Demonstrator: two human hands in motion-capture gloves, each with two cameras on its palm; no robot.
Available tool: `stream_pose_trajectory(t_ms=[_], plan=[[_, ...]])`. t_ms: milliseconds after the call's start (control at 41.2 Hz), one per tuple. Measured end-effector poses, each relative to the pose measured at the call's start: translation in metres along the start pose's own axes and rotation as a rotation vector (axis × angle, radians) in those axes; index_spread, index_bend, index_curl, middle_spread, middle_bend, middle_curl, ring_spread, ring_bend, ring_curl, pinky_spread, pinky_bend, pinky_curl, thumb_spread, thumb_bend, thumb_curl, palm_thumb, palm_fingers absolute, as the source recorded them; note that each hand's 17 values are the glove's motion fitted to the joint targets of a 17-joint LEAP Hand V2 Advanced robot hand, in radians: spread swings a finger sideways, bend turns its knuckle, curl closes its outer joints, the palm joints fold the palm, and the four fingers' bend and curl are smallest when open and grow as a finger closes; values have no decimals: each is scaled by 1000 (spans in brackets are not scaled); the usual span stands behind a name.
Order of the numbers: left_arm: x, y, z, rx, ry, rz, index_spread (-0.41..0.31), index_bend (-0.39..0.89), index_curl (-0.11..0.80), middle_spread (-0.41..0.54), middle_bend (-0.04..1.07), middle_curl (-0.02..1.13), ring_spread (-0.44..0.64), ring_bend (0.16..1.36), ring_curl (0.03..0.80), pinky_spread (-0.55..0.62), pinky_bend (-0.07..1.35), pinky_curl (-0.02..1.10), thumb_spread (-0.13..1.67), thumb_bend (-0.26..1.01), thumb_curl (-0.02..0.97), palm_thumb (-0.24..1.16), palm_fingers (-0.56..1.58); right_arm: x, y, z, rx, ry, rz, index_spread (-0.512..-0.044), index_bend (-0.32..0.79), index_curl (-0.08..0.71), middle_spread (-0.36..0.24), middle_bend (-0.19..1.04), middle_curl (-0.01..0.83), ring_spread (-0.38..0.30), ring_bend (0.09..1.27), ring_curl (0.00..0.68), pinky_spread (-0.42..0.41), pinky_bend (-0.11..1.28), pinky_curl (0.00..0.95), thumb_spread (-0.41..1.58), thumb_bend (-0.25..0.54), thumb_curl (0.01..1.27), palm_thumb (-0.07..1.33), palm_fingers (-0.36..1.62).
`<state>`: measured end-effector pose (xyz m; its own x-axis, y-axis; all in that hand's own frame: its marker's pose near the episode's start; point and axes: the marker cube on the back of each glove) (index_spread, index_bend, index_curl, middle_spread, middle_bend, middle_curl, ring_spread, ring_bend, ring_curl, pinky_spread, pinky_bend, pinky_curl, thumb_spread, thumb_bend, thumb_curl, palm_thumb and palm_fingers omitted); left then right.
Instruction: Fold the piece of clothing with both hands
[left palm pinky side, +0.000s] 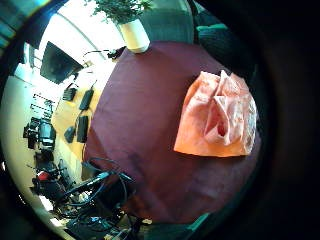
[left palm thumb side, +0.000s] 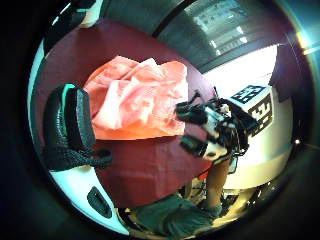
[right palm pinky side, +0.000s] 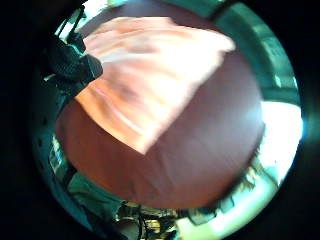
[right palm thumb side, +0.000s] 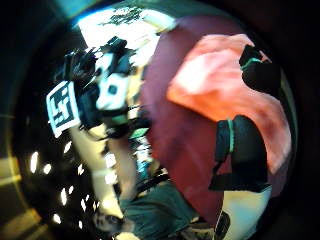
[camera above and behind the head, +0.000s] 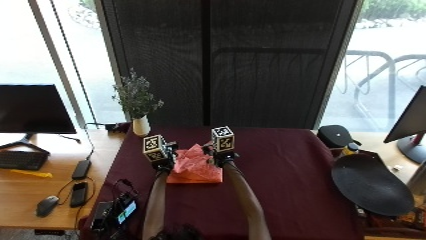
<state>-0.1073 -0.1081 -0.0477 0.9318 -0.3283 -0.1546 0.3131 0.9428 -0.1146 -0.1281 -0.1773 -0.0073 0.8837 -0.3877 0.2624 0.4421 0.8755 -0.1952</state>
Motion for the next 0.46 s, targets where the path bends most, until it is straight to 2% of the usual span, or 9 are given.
stream_pose_trajectory(t_ms=[97,170,218,267,315,340,388,461], plan=[[21,8,-6,-7,42,42,-102,133,327,-72,206,435,118,492,344,289,341,379,1529,166,307,535,470,47,22,-31,59,365,263,-302,188,319,-157,226,355,-124,452,390,2,486,327,1105,-32,555,922,774],[28,5,-2,-17,0,27,-102,136,327,-73,205,436,118,492,343,288,335,378,1521,161,309,534,471,76,26,-39,117,494,363,-302,200,341,-158,215,361,-96,390,380,67,435,316,1153,-33,536,877,718],[33,-9,8,10,-3,61,-102,136,327,-73,204,437,118,491,343,288,333,379,1519,159,310,534,471,88,36,-50,165,538,429,-304,195,352,-153,198,363,-78,354,376,110,418,318,1178,-33,526,848,656],[44,-14,13,-11,51,134,-102,136,327,-74,204,437,118,491,343,288,327,378,1517,157,311,534,471,92,51,-61,200,517,464,-310,191,360,-152,188,364,-63,324,371,138,413,317,1202,-32,516,823,642],[56,-9,13,-68,117,200,-102,136,327,-74,200,437,118,492,343,292,326,378,1512,151,311,528,471,104,48,-60,249,425,436,-311,186,362,-151,171,360,-54,300,362,162,407,313,1225,-19,508,820,623],[58,-14,16,-55,116,213,-102,136,327,-74,200,437,118,492,343,292,325,378,1511,149,311,527,471,111,43,-58,272,374,416,-316,185,363,-148,168,358,-47,288,359,174,402,313,1239,-15,505,817,610],[55,-32,24,48,39,189,-102,136,327,-74,198,437,118,491,342,293,323,378,1508,145,312,524,472,121,39,-56,295,309,401,-318,177,364,-144,165,356,-37,275,354,190,404,313,1257,-13,499,811,605],[54,-28,17,111,-47,144,-102,135,326,-75,197,437,118,490,342,294,321,378,1501,137,312,517,472,126,43,-57,294,285,412,-322,166,363,-138,155,348,-18,251,346,211,409,314,1290,-9,492,807,563]])
